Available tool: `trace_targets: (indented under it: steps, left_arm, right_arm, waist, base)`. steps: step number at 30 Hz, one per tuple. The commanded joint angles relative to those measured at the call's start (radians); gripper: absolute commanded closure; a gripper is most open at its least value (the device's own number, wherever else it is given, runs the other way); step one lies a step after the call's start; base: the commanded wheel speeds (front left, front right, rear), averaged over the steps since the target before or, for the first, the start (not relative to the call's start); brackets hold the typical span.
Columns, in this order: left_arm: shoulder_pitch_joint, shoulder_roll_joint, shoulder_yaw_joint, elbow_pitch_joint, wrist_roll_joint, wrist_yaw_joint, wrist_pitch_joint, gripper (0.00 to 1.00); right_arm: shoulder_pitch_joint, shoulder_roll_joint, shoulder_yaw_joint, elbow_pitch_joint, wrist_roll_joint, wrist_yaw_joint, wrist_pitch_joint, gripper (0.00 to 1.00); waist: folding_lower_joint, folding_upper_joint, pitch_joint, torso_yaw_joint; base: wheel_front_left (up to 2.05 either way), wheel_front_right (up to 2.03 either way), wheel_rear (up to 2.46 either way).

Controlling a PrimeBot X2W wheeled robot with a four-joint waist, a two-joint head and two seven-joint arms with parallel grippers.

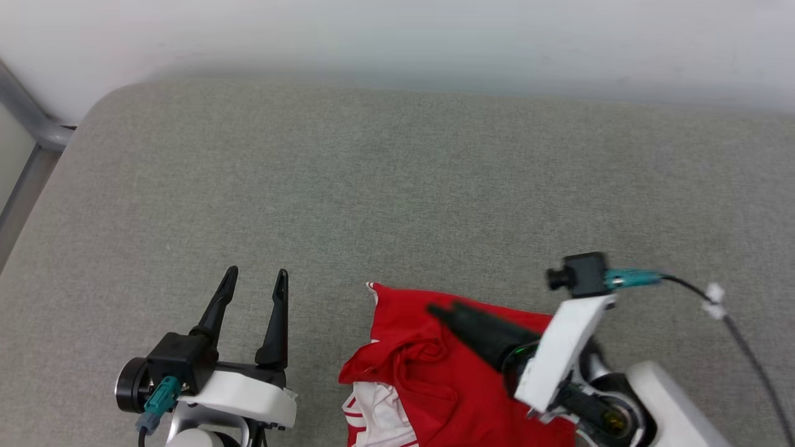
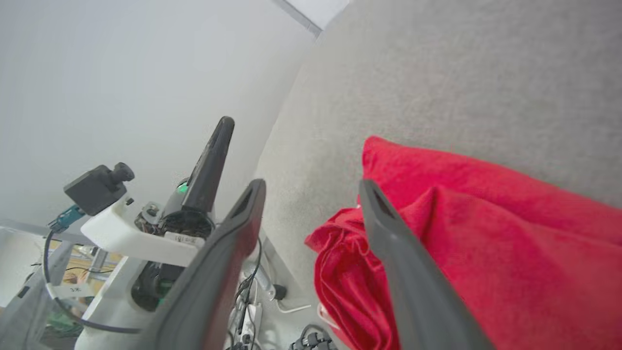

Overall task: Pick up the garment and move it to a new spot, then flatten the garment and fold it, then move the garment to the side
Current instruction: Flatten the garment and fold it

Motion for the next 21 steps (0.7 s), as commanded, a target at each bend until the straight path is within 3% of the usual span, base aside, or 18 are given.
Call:
trace_targets:
  steps: [1,6,12,21]
  left_arm:
    - [0.009,-0.002,0.003,0.002,0.007,-0.004,-0.005,0.0]
    - [0.021,-0.003,0.017,0.006,0.015,0.0,-0.005,0.0]
    - [0.039,0.004,0.038,0.012,0.024,0.009,-0.005,0.0]
    - [0.078,0.013,0.06,0.023,0.033,0.02,-0.005,0.0]
  right_arm:
    - [-0.012,-0.019,-0.009,-0.002,-0.026,0.0,-0.025,0.0]
    - [0.007,-0.072,-0.095,0.023,-0.231,0.0,-0.208,0.0]
    - [0.066,-0.093,-0.269,0.019,-0.45,0.0,-0.33,0.0]
    - [0.215,-0.046,-0.481,-0.1,-0.757,0.0,-0.433,0.0]
  waist:
    - [0.0,0.0,-0.007,-0.008]
    - [0.0,0.0,-0.034,-0.037]
    - [0.0,0.0,-0.066,-0.075]
    - [0.0,0.0,-0.139,-0.108]
  base:
    - [0.0,0.0,0.0]
    - [0.0,0.0,0.0]
    - [0.0,0.0,0.0]
    - [0.0,0.0,0.0]
